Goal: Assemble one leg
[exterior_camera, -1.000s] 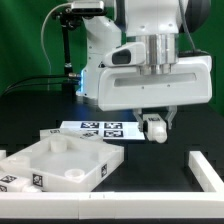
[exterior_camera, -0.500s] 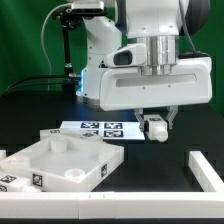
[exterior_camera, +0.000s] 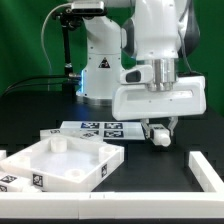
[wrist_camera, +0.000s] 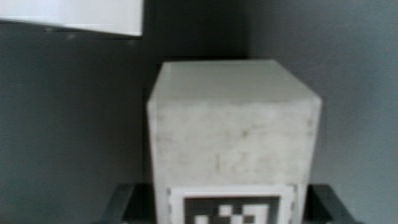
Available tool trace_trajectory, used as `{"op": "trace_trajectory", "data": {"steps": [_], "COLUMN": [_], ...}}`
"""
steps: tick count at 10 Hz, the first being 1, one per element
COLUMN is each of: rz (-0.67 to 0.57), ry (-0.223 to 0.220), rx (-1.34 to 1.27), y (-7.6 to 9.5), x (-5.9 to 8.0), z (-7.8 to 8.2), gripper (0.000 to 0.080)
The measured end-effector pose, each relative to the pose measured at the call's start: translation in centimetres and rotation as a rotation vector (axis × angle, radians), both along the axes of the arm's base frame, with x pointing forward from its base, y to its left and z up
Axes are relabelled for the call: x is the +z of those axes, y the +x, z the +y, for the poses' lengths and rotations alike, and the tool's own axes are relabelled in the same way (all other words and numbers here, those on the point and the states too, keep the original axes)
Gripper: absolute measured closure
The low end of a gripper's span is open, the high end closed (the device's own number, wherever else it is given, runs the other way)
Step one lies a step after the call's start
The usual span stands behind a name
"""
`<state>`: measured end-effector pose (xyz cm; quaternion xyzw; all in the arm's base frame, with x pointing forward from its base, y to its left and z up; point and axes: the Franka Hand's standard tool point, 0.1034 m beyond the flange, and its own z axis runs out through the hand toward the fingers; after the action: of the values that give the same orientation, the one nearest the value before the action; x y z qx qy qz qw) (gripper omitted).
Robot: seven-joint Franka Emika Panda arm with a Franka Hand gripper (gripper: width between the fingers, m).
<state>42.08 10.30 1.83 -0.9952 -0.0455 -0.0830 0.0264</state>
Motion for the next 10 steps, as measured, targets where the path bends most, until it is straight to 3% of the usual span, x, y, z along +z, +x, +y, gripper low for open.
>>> {"op": "trace_trajectory", "data": {"steps": [6, 8, 9, 10], "rz": [0.002, 0.002, 0.002, 0.002], "ry": [-0.001, -0.001, -0.001, -0.001], "rx": [0.004, 0.004, 0.005, 0.005], "y": [-0.09, -0.09, -0.09, -0.09], "x": [-0.11, -0.11, -0.12, -0.12], "z": [0.00, 0.00, 0.00, 0.00], "gripper": [0.0518, 0.0231, 0.0231, 0.0167]}}
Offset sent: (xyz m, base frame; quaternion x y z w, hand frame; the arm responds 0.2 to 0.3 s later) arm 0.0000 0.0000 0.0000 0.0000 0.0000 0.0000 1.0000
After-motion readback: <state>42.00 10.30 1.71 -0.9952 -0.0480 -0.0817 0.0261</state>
